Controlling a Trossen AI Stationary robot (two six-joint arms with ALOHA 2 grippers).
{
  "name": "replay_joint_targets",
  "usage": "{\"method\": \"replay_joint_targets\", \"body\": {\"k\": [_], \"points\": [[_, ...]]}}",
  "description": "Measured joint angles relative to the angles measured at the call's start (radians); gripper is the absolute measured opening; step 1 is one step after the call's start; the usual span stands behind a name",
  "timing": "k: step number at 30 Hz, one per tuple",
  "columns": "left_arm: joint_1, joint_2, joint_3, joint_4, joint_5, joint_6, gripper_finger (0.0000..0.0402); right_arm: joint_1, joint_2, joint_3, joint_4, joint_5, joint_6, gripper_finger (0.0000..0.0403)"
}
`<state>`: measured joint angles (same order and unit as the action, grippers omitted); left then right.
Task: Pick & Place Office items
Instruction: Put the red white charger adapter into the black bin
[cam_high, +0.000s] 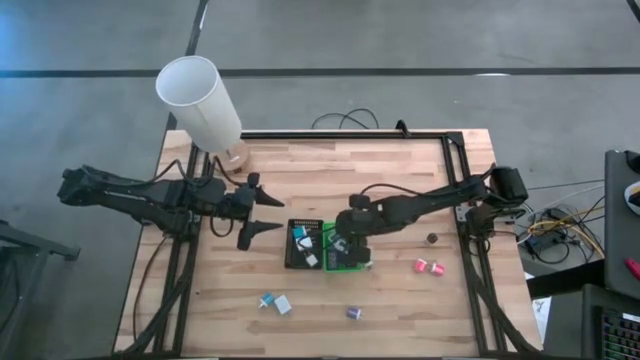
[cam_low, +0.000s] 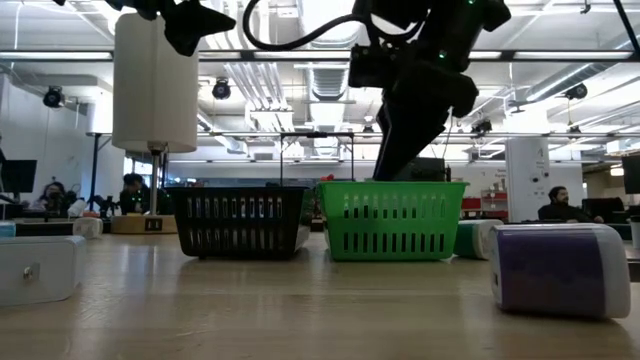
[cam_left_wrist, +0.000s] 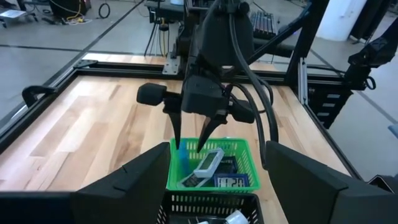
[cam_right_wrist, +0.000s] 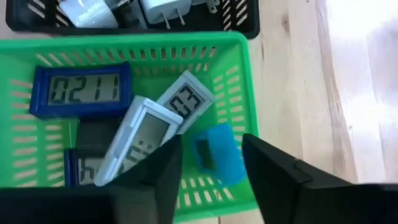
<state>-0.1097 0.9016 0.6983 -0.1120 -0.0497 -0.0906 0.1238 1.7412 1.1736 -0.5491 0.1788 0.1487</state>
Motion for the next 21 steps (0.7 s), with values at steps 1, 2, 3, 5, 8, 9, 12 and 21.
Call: {"method": "replay_joint_targets", "body": {"k": [1, 2, 3, 5, 8, 9, 12, 21], "points": [[0.0, 0.0, 0.0, 0.0, 0.0, 0.0, 0.0268, 0.0, 0.0, 0.0, 0.004, -0.002, 0.002, 0.0181], [0.0, 0.0, 0.0, 0.0, 0.0, 0.0, 0.0268, 0.0, 0.001, -0.001, 0.005, -0.002, 0.001, 0.0191], [0.0, 0.0, 0.0, 0.0, 0.0, 0.0, 0.0268, 0.0, 0.001, -0.001, 0.009, -0.004, -0.005, 0.02], [0.0, 0.0, 0.0, 0.0, 0.0, 0.0, 0.0268, 0.0, 0.001, 0.008, 0.014, -0.004, -0.016, 0.0215], [0.0, 0.0, 0.0, 0.0, 0.0, 0.0, 0.0268, 0.0, 0.0, 0.034, 0.012, -0.004, -0.039, 0.023], [0.0, 0.0, 0.0, 0.0, 0.0, -0.001, 0.0268, 0.0, -0.004, 0.044, 0.009, -0.001, -0.049, 0.0233], [-0.001, 0.0, 0.0, 0.0, 0.001, -0.017, 0.0268, 0.003, -0.03, 0.068, 0.004, 0.028, -0.079, 0.0236], [-0.001, 0.013, 0.0, 0.0, 0.001, -0.078, 0.0268, 0.055, -0.225, 0.011, 0.009, 0.213, -0.057, 0.023]]}}
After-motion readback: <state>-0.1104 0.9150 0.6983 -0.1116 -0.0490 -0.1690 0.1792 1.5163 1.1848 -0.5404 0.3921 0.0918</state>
